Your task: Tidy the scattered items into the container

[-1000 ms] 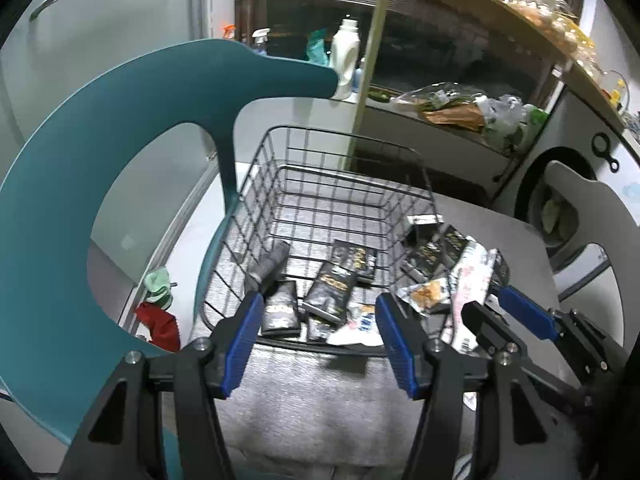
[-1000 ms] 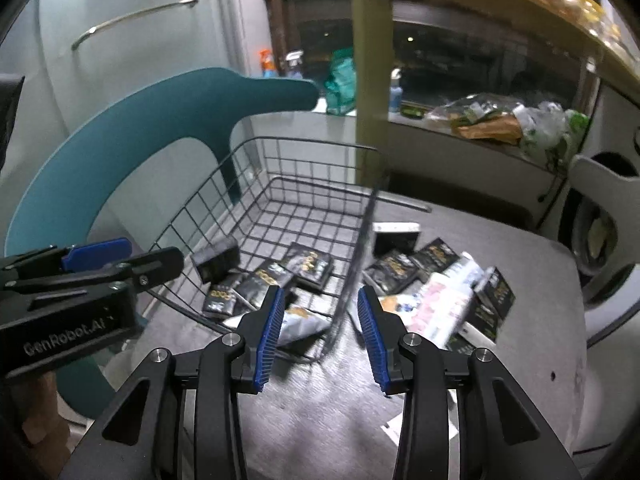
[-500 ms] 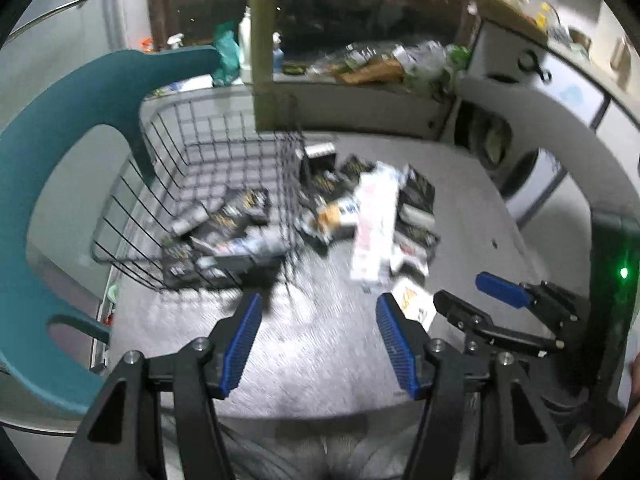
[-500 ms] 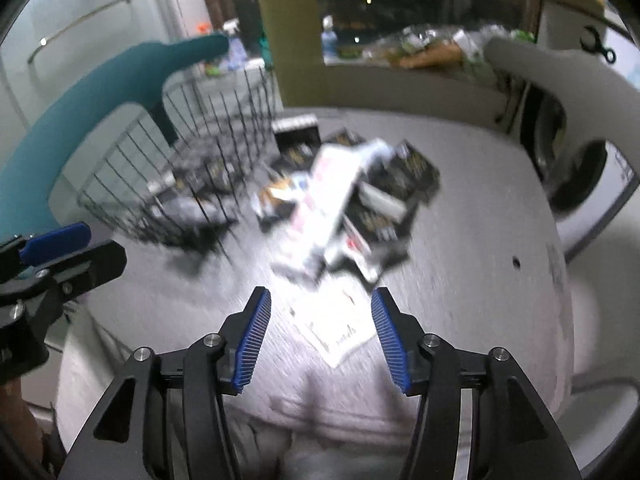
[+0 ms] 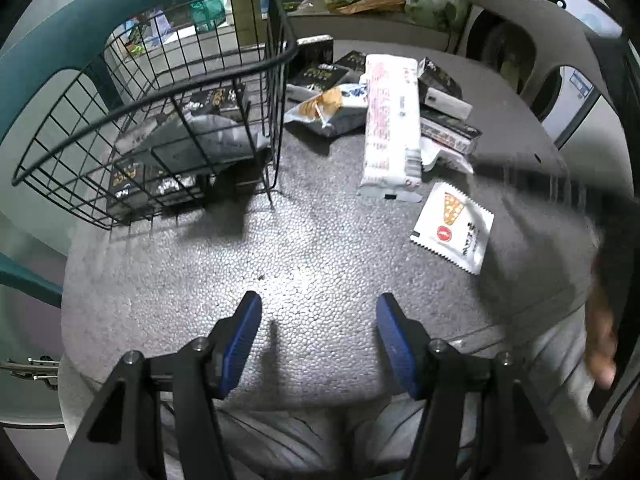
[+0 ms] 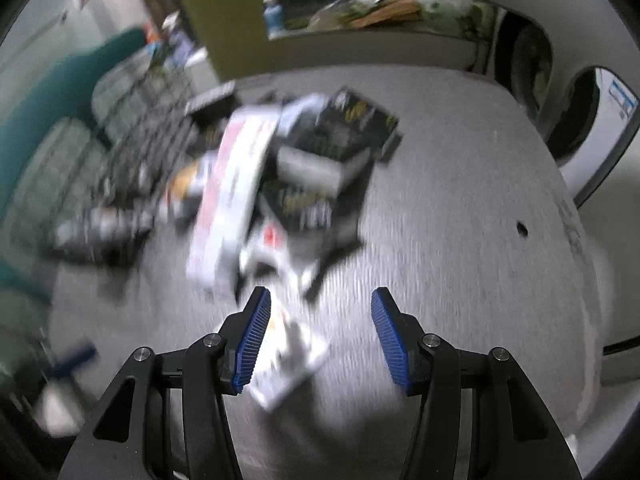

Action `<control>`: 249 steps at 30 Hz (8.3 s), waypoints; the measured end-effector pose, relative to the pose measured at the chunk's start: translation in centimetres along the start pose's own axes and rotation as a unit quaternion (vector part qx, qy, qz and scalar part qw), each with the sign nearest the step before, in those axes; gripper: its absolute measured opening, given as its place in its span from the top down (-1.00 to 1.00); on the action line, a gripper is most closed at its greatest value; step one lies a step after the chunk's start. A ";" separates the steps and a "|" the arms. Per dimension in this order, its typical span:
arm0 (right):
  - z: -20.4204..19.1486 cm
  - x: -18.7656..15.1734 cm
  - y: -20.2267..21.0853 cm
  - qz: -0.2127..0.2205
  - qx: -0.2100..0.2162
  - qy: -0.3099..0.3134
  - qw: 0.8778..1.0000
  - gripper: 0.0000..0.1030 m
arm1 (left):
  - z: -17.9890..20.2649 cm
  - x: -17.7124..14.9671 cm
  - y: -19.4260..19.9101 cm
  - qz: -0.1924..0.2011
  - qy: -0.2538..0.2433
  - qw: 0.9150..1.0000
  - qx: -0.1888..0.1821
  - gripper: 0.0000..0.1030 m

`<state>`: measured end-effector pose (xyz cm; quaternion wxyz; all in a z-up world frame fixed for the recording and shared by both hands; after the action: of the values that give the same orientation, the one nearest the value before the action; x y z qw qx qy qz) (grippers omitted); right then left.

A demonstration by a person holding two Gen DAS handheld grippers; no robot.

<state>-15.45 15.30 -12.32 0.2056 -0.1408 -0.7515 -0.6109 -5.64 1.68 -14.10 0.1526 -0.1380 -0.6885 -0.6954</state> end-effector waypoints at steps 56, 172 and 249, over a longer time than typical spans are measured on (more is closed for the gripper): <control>1.7 -2.1 -0.9 -0.050 -0.030 -0.006 0.998 0.08 | 4.6 4.7 -3.2 -0.036 0.013 0.999 -0.031 -0.27; -16.3 4.5 7.5 0.063 0.122 0.119 0.983 0.08 | -9.1 11.5 14.0 0.183 0.045 0.981 -0.053 0.99; 5.6 1.5 0.5 0.045 -0.073 -0.048 0.995 0.63 | 11.2 9.0 -7.3 0.010 -0.057 0.995 -0.075 -0.05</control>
<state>-17.26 20.86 -12.11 0.1863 -0.2184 -0.7065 -0.6468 -16.99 12.67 -16.99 0.1092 -0.1959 -0.6403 -0.7347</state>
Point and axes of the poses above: each gripper's, at about its wrist camera, not at the fingertips, and y roughly against the way its jaws point, z to its right, x to its top, the point moved 1 cm from there along -y, roughly the way its jaws point
